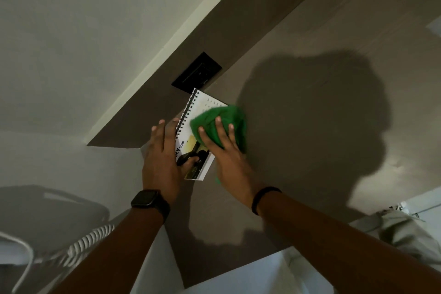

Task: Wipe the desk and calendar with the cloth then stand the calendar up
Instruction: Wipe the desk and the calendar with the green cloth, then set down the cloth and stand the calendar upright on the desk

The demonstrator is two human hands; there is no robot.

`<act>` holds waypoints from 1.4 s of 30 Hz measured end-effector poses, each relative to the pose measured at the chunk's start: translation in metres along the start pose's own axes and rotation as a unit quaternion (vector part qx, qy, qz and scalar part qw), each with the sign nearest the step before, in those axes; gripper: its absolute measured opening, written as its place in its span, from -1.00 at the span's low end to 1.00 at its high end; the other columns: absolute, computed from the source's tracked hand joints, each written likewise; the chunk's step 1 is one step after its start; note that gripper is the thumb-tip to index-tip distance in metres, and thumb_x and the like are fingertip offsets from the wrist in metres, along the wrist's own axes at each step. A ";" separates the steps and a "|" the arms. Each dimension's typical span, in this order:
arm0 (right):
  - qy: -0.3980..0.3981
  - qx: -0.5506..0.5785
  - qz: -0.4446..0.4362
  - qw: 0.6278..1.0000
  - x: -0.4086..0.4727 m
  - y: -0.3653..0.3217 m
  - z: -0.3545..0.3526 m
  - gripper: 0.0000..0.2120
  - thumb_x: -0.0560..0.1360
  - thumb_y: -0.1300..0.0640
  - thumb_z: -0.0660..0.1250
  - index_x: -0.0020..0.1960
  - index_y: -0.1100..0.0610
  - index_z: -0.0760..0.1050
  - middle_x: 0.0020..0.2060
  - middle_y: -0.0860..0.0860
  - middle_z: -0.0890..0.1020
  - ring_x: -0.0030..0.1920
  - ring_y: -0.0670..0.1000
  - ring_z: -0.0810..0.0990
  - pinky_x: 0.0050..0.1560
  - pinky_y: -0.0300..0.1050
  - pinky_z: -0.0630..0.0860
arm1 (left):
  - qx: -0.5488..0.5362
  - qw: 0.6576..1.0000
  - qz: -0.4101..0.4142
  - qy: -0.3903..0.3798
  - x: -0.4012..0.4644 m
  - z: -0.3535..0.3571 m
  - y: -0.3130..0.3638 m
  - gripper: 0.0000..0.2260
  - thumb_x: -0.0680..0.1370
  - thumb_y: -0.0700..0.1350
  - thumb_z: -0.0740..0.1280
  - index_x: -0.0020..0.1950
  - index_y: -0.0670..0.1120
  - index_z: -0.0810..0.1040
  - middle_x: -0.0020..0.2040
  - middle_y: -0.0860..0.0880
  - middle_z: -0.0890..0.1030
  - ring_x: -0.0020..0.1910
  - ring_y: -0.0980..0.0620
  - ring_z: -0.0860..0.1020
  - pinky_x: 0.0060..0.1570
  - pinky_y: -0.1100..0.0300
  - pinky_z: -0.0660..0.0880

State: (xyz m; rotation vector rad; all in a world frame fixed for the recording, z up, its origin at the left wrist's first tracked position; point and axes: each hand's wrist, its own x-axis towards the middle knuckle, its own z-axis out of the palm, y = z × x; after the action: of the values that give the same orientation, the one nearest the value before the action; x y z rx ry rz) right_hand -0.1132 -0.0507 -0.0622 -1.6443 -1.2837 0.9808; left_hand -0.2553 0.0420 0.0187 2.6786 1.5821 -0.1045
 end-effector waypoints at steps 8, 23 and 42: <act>0.006 -0.030 0.045 0.999 -0.012 0.021 -0.165 -0.38 0.73 0.25 0.13 0.68 -0.09 0.00 0.70 0.00 -0.10 0.68 0.17 -0.13 0.55 -0.10 0.00 | 0.017 0.993 0.010 0.115 0.006 -0.013 0.058 -0.17 0.59 0.44 0.13 0.74 0.07 0.00 0.73 -0.21 -0.01 0.71 -0.27 -0.08 0.65 -0.20 -0.20; -0.038 -0.461 0.055 0.885 0.055 0.130 -0.285 -0.43 0.72 -0.07 0.07 0.70 -0.08 0.03 0.70 0.12 -0.02 0.67 0.32 -0.07 0.58 0.46 0.03 | -0.130 0.991 -0.025 0.026 0.108 0.136 0.256 -0.22 0.60 0.45 0.08 0.72 0.09 0.05 0.71 -0.17 0.13 0.68 -0.25 0.07 0.62 -0.29 0.03; -0.094 -0.215 -0.049 0.971 0.070 0.044 -0.193 -0.47 0.72 0.11 0.13 0.65 0.20 0.16 0.63 0.21 0.26 0.64 0.20 0.18 0.62 -0.05 0.04 | -0.507 0.776 -0.284 0.245 0.005 0.103 0.223 -0.17 0.62 0.31 0.30 0.73 0.01 -0.01 0.71 -0.04 0.09 0.68 0.01 0.14 0.58 -0.08 0.27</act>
State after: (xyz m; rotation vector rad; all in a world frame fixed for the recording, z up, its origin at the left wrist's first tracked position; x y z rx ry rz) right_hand 0.0923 -0.0144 -0.0388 -1.8176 -1.7849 0.8534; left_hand -0.0622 -0.0676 -0.0865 1.3826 1.7379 1.1551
